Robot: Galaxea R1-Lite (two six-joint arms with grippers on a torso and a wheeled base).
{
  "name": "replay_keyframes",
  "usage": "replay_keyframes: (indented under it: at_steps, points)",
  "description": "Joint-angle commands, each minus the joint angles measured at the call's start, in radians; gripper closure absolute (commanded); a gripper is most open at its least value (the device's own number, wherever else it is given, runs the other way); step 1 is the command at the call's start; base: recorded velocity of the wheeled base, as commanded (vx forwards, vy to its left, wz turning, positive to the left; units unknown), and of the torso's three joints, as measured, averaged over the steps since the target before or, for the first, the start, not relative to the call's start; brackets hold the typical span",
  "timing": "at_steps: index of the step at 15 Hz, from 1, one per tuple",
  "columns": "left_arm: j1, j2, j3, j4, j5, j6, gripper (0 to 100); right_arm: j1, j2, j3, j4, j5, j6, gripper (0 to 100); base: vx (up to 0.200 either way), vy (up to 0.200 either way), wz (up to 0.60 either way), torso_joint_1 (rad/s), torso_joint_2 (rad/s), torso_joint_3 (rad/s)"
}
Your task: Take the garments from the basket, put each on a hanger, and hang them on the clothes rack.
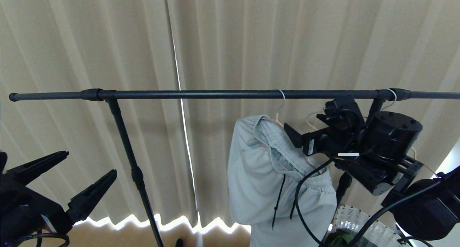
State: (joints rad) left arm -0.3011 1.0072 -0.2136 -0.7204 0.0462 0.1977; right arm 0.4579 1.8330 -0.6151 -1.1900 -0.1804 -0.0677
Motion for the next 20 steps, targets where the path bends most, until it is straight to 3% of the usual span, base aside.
replay_keyframes:
  at_steps: [1, 5, 9, 16, 17, 20]
  points:
    - [0.01, 0.017, 0.003, -0.001, 0.0, 0.0, 0, -0.004, -0.09, 0.038, -0.011, -0.001, 0.026, 0, 0.0, 0.0, 0.0, 0.0, 0.0, 0.0]
    - [0.017, 0.037, 0.014, -0.001, 0.0, 0.0, 0, -0.038, -0.233, 0.169, 0.0, -0.002, 0.035, 0, 0.0, 0.0, 0.0, 0.0, 0.0, 0.0]
    - [0.017, 0.067, 0.023, -0.002, 0.0, 0.002, 0, -0.14, -0.281, 0.221, 0.001, 0.038, 0.048, 0, 0.0, 0.0, 0.0, 0.0, 0.0, 0.0]
    - [0.048, 0.111, 0.025, -0.002, 0.001, 0.0, 0, -0.142, -0.327, 0.41, 0.013, 0.061, 0.051, 0, 0.0, 0.0, 0.0, 0.0, 0.0, 0.0]
    - [0.056, 0.113, 0.025, -0.002, 0.001, -0.001, 0, -0.145, -0.334, 0.426, 0.027, 0.058, 0.048, 0, 0.0, 0.0, 0.0, 0.0, 0.0, 0.0]
    - [0.079, 0.131, 0.022, -0.001, 0.0, -0.001, 0, -0.159, -0.475, 0.445, 0.242, 0.052, 0.025, 0, 0.0, 0.0, 0.0, 0.0, 0.0, 0.0]
